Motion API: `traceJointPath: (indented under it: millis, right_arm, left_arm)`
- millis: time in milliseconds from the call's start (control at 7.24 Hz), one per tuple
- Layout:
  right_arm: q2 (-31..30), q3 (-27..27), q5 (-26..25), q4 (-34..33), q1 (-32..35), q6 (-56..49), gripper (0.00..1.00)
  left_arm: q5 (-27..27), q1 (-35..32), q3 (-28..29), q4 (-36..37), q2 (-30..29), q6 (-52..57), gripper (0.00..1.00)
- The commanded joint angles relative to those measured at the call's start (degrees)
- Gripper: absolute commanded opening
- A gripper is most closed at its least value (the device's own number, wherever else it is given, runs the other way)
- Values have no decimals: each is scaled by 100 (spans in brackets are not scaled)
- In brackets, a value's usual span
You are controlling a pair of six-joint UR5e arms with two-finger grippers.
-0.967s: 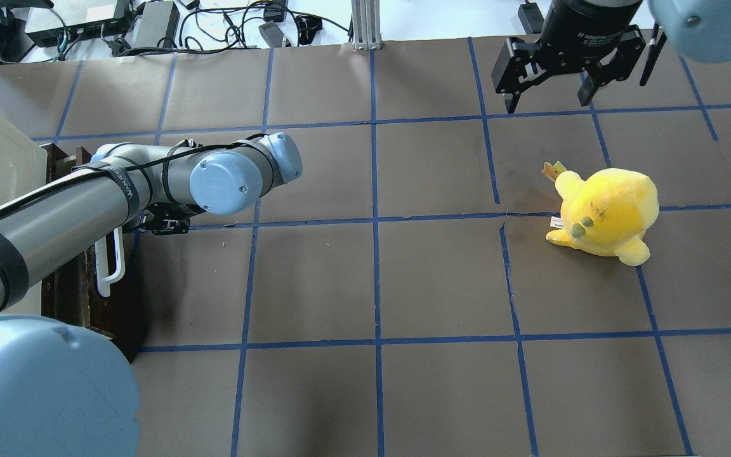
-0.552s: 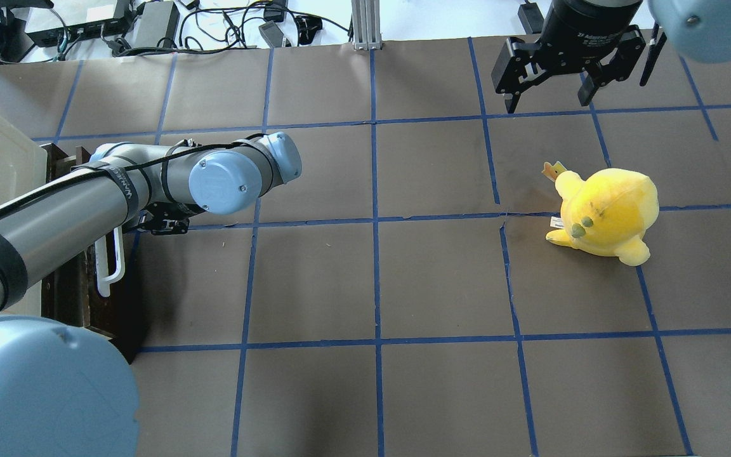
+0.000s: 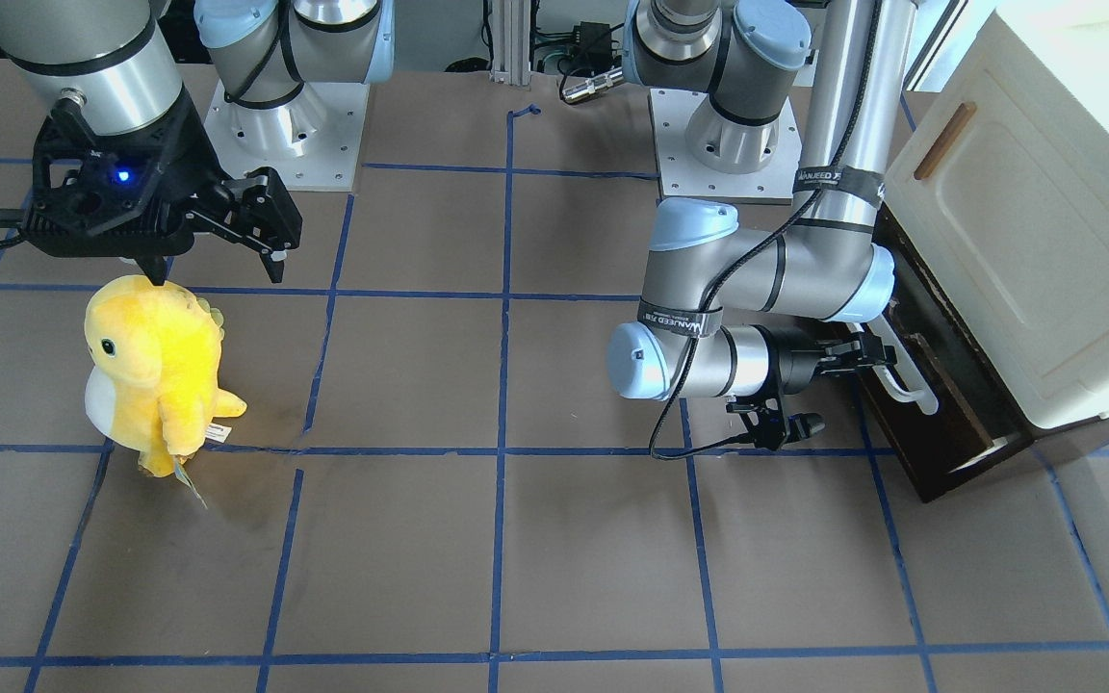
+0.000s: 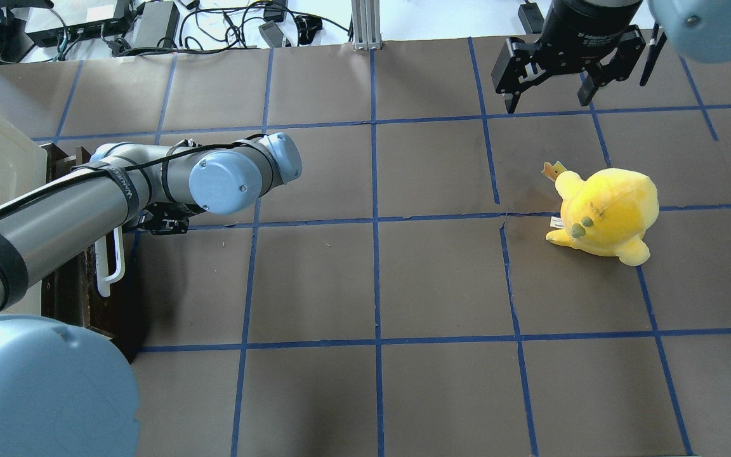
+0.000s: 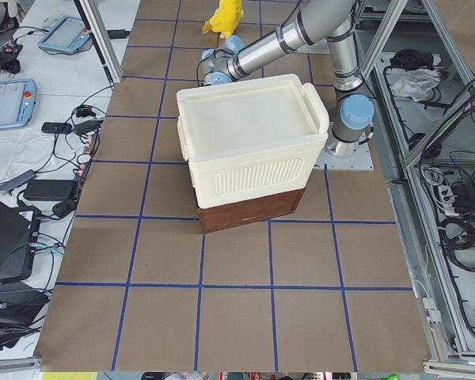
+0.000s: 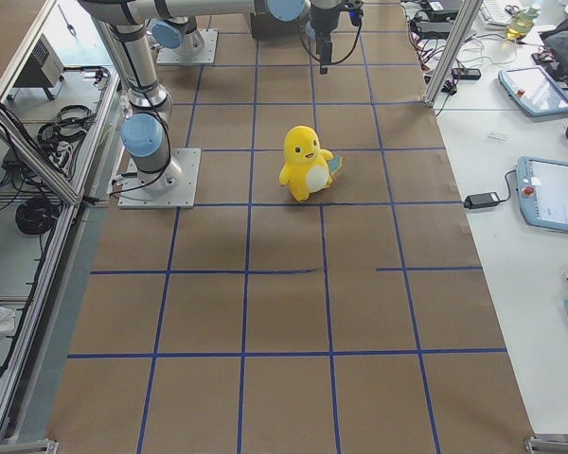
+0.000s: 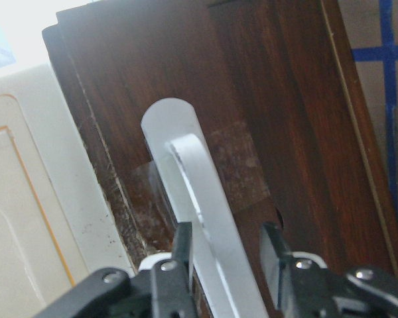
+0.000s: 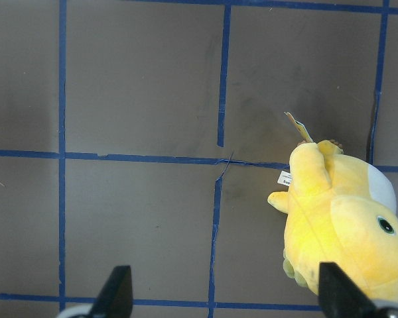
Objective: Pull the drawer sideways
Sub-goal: 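Keep pulling the drawer open with the left gripper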
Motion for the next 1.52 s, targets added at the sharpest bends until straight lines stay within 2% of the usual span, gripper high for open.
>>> traceJointPath:
  millis: [0,138,414,552,1381]
  right_arm:
    - [0,0,0,0,0,6,100]
    - [0,0,0,0,0,6,100]
    - [0,0,0,0,0,6,100]
    - [0,0,0,0,0,6,100]
    - [0,0,0,0,0,6,100]
  left_arm:
    - [56,0,1,-32,-1,0,45]
    - [47,0,1,-32,-1,0,45]
    - [21,0,18,-23,-18,-17,34]
    - [-5,0,35,-14,-36,-35,32]
    - [-40,-9,80,12,-71,-9,31]
